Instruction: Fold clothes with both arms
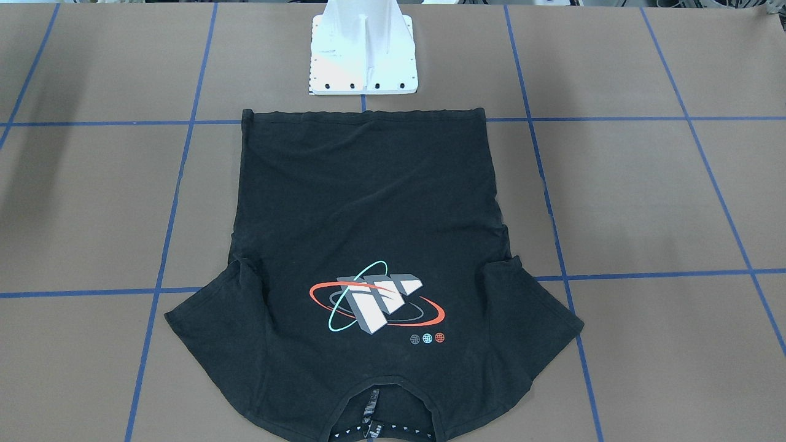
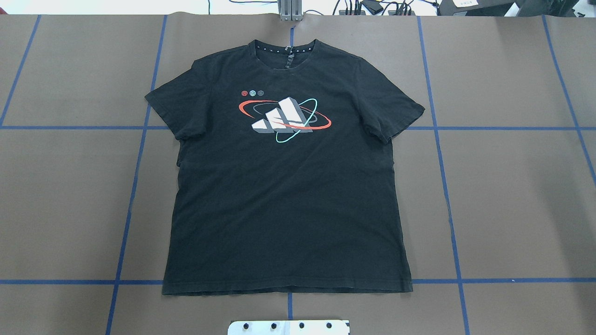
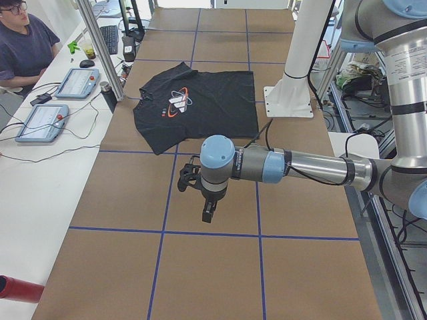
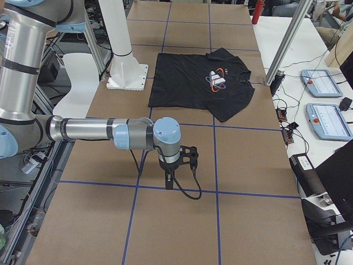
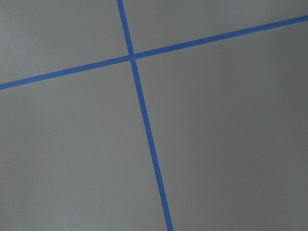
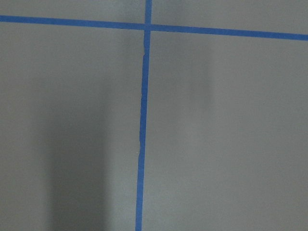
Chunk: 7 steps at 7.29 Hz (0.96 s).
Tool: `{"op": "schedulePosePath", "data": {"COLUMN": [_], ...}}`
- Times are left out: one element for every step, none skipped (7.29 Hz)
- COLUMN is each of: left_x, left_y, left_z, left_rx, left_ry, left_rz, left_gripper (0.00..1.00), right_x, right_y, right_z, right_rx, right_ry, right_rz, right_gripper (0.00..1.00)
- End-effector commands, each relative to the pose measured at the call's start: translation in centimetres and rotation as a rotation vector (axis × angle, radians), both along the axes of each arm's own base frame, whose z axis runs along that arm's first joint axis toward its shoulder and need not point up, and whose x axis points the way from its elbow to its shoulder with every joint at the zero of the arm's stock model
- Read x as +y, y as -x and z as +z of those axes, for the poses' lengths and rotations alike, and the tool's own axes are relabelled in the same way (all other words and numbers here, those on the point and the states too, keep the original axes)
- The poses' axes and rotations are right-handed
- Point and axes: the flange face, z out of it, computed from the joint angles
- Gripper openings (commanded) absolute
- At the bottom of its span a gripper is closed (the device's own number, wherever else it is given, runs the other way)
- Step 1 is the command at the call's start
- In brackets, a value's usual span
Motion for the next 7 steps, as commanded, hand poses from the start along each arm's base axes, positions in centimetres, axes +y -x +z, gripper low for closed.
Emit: {"op": "schedulePosePath", "data": {"left_x": [0.0, 0.0, -0.1, -0.4, -0.4, -0.8, -1.8], "left_y": [0.0, 0.0, 0.0, -0.1, -0.1, -0.1, -0.2], "left_z": [0.1, -0.2, -0.5, -0.7, -0.7, -1.2, -2.4], "left_rx": [0.002, 0.002, 0.003, -0.001, -0.001, 0.010, 0.012], "left_ry": [0.003, -0.004, -0.012, -0.021, -0.021, -0.030, -0.058], "left_rz": [-0.001, -0.001, -0.001, 0.000, 0.000, -0.003, -0.002], "left_gripper": [1.00, 1.00, 1.00, 1.00, 1.00, 1.00, 1.00], "right_x": [0.1, 0.1, 0.0, -0.4, -1.7, -2.3, -2.7], "right_y": [0.0, 0.0, 0.0, 0.1, 0.6, 0.8, 1.1], "right_z": [0.1, 0.1, -0.1, -0.4, -1.3, -2.1, -3.2], "right_rx": [-0.002, -0.002, -0.002, -0.004, -0.007, -0.014, -0.053], "right_ry": [0.002, 0.002, 0.000, -0.008, -0.031, -0.073, -0.153], "right_rz": [0.000, 0.000, 0.001, -0.001, -0.011, -0.018, -0.023], "right_gripper": [1.00, 1.00, 1.00, 1.00, 1.00, 1.00, 1.00]}}
